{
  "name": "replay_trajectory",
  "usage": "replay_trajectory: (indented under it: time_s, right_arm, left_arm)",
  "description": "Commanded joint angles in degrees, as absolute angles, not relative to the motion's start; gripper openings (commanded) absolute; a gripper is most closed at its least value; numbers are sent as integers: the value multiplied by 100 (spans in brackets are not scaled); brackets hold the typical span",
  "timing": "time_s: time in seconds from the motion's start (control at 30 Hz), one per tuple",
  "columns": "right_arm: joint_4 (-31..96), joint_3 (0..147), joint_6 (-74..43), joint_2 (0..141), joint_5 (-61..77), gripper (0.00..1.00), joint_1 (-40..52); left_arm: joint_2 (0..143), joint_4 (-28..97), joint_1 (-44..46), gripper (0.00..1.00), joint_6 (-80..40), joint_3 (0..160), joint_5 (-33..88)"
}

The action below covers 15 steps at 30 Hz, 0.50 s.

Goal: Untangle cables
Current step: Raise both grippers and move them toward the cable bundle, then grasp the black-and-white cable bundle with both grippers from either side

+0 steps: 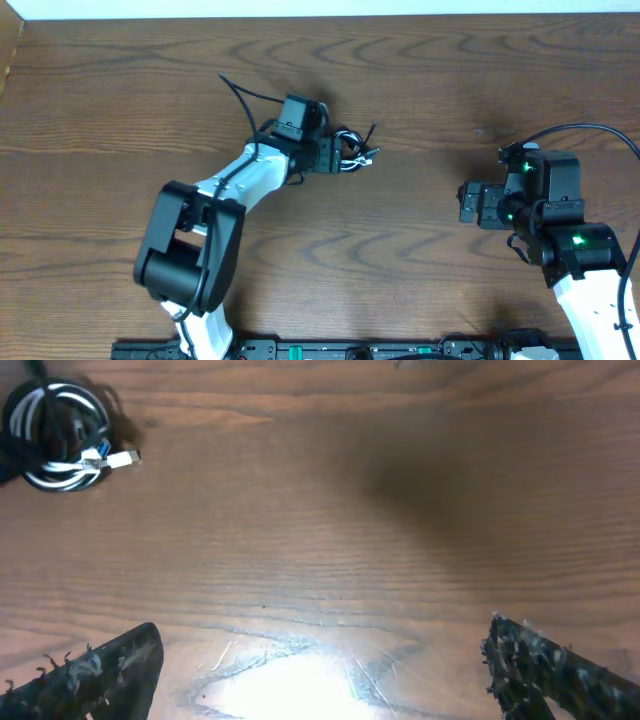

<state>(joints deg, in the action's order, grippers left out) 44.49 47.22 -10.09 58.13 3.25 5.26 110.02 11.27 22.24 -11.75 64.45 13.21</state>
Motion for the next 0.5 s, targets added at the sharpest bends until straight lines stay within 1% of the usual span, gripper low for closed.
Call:
replay_trajectory:
  time_s: [0.0,0.03,0.13,0.17,0.2,0.23,0.3,0.33,0.37,0.47]
  right_arm:
    - [4477,4842,-1074,5793,364,99,523]
    - [4482,4842,-1074,5793,362,99,523]
    - [4480,4842,-1074,5793,362,99,523]
    - [4480,4842,-1074,5793,362,99,523]
    - [4480,4842,-1072,5793,362,99,523]
    - [4480,4842,-1072,5793,362,99,523]
    - [4480,4842,-1074,5798,364,99,523]
    - [4480,4842,-1072,5802,362,99,523]
    - [4477,4840,-1072,5808,362,99,523]
    - [4469,4831,-1081,5822,366,99,526]
  left_arm:
    - [11159,1118,2316,64,-1173,6543,1275]
    - [11157,1116,2324,58,-1175,6543,1278]
    - [11155,1118,2322,43,-1389,6543,1280]
    - [11155,1125,2322,37,-1459,6543,1284]
    - [11155,1142,2322,28,-1540,6543,1426]
    - [11155,1155,2322,24,-1540,6543,1559]
    - [11155,1264,2322,19,-1540,6543,1885]
    - [11155,1330,2324,19,-1540,6543,2049]
    - [11155,1402,2324,15,-1540,6543,2222]
    - [11155,1715,2322,13,-1538,6543,3006]
